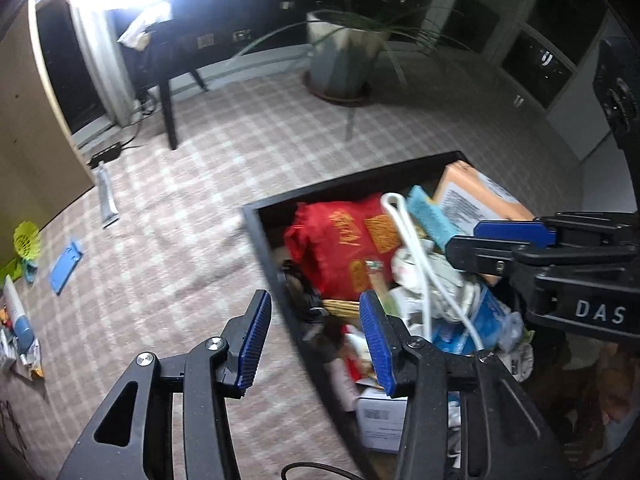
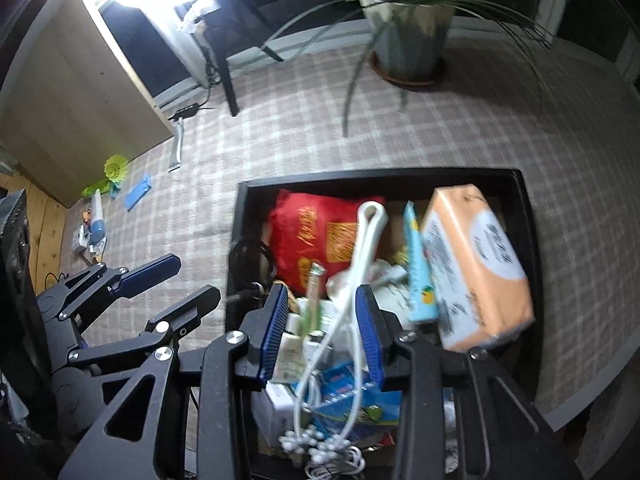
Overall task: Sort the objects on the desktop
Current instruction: 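Withdraw both open grippers from the bin back toward the table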
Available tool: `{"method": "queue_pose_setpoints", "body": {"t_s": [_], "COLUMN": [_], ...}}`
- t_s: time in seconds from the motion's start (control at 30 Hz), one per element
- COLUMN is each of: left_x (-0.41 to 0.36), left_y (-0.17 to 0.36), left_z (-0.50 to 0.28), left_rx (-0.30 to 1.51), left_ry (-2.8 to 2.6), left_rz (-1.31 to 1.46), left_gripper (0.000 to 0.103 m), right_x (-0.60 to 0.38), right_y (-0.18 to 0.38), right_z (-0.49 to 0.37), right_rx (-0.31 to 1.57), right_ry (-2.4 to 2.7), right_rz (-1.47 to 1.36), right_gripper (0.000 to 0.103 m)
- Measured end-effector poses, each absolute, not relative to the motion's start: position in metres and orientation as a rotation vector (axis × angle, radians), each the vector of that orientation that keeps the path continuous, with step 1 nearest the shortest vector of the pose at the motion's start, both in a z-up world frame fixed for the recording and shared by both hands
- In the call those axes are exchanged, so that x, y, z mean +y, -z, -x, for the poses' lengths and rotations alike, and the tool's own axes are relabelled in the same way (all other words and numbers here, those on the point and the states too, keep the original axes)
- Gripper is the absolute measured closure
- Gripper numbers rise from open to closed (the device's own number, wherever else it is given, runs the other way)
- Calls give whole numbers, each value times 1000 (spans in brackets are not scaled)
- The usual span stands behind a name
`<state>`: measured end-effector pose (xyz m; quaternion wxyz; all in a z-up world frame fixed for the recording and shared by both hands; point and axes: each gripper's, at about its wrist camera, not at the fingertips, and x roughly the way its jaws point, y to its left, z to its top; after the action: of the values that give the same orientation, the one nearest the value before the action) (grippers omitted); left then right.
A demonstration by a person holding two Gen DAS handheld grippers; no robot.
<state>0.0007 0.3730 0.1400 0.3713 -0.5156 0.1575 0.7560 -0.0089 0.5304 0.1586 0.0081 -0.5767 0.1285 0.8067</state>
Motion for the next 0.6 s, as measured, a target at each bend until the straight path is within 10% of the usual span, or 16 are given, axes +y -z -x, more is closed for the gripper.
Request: {"method": "queue_pose_setpoints", "body": {"t_s": [0.6], "left_x": [264], "left_y": [-109], "left_z": [126], "left_rx": [346], "left_ry": [-2140], "left_rz": [1451], "left_gripper": [58], "right_x": [419], "right_y": [-161], "right_z": [119], "right_rx": [297], "right_ry": [-2641], "right_rz": [1921], "right_gripper": [67]}}
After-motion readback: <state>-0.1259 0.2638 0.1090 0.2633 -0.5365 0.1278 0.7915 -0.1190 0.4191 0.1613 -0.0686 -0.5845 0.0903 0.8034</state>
